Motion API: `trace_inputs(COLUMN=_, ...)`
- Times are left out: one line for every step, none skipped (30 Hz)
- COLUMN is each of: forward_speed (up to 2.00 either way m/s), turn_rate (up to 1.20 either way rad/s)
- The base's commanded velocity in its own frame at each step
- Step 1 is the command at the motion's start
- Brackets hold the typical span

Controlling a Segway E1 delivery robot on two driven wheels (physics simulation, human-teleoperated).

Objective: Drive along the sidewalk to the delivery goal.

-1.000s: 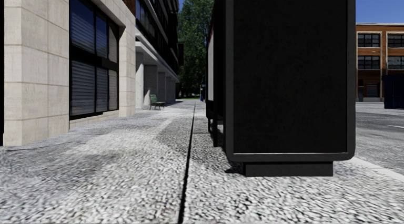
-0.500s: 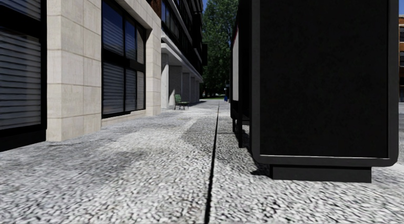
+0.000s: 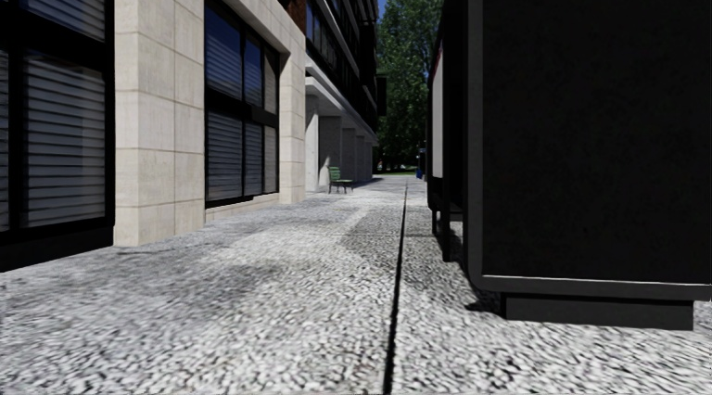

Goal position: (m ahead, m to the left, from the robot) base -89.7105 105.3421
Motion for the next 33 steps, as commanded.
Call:
trace_inputs(forward_speed=0.00, turn_rate=0.35)
trace_inputs(forward_speed=0.00, turn_rate=0.35)
trace_inputs(forward_speed=0.00, turn_rate=0.35)
trace_inputs(forward_speed=0.00, turn_rate=0.34)
trace_inputs(forward_speed=0.00, turn_rate=0.32)
trace_inputs(forward_speed=0.00, turn_rate=0.30)
trace_inputs(forward_speed=0.00, turn_rate=0.30)
trace_inputs(forward_speed=0.00, turn_rate=0.30)
trace_inputs(forward_speed=0.00, turn_rate=0.29)
trace_inputs(forward_speed=0.00, turn_rate=0.29)
trace_inputs(forward_speed=0.00, turn_rate=0.29)
trace_inputs(forward_speed=0.00, turn_rate=0.29)
trace_inputs(forward_speed=0.00, turn_rate=0.28)
trace_inputs(forward_speed=0.00, turn_rate=0.28)
trace_inputs(forward_speed=0.00, turn_rate=0.28)
trace_inputs(forward_speed=0.00, turn_rate=0.28)
trace_inputs(forward_speed=0.00, turn_rate=0.28)
trace_inputs(forward_speed=0.00, turn_rate=0.28)
trace_inputs(forward_speed=0.00, turn_rate=0.28)
trace_inputs(forward_speed=0.00, turn_rate=0.28)
trace_inputs(forward_speed=0.00, turn_rate=0.28)
trace_inputs(forward_speed=0.00, turn_rate=0.28)
trace_inputs(forward_speed=0.00, turn_rate=0.28)
trace_inputs(forward_speed=0.00, turn_rate=0.28)
trace_inputs(forward_speed=0.00, turn_rate=0.28)
trace_inputs(forward_speed=0.00, turn_rate=0.28)
trace_inputs(forward_speed=0.00, turn_rate=0.28)
trace_inputs(forward_speed=0.00, turn_rate=0.28)
trace_inputs(forward_speed=0.00, turn_rate=0.28)
trace_inputs(forward_speed=0.00, turn_rate=0.28)
trace_inputs(forward_speed=0.00, turn_rate=0.28)
trace_inputs(forward_speed=0.00, turn_rate=0.28)
trace_inputs(forward_speed=0.00, turn_rate=0.28)
